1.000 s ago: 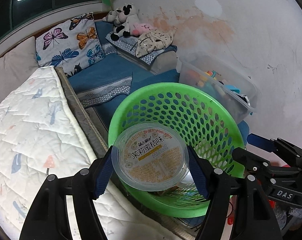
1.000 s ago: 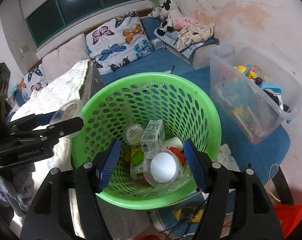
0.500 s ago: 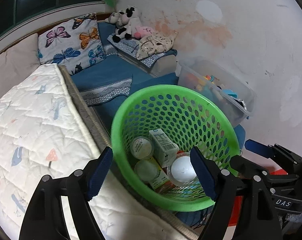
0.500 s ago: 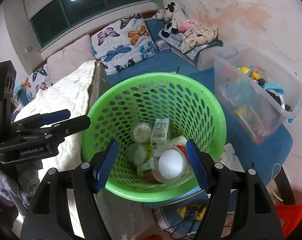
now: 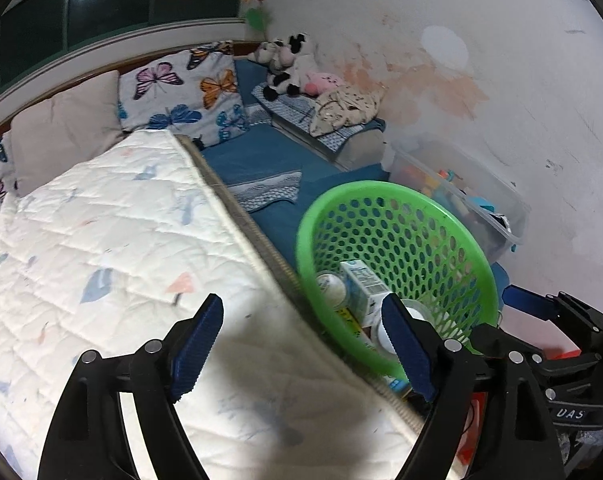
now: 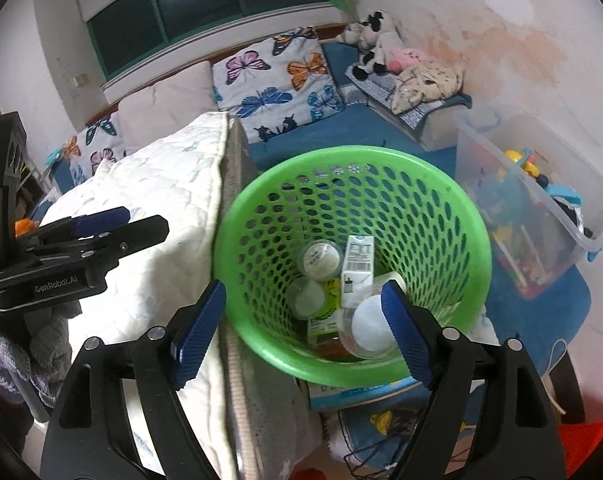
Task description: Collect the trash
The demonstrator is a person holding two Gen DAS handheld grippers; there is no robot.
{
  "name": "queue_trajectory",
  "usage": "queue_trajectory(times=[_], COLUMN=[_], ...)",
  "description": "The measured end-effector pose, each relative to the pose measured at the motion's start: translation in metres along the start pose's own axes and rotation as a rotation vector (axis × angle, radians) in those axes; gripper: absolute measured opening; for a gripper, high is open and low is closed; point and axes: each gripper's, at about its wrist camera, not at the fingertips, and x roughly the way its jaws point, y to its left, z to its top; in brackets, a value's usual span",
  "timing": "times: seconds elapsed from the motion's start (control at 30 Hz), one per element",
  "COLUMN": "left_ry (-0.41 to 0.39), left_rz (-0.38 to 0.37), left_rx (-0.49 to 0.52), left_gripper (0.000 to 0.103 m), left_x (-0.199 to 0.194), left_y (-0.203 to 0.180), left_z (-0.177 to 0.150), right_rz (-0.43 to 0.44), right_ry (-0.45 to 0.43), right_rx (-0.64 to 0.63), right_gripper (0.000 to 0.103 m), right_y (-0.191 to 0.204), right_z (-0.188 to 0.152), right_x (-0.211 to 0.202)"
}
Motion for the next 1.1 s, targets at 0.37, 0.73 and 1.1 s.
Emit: queue_trajectory(times=[0.37,0.73,1.1], left_ry=[-0.049,-0.091,-0.136], left_rz=[0.083,0.189,0.274], left_rx=[-0.053,-0.127,-0.189], left_gripper=[0.083,0.085,0.088], left_x=[-0.04,-0.079,-0.116], left_y=[0.034,0.073,0.102], left_z=[-0.025,-0.058,-0.087], right_rz=[0.048,0.045,0.048], right_ry=[-0.003,-0.017,-0.045], right_rx=[-0.046,-0.094,-0.139], right_gripper=[0.09,0.095,0.098], right_y=[0.041,0.07,0.094], right_z=[-0.007,-0.013,-0.019], right_x=[-0.002,-0.004,-0.006])
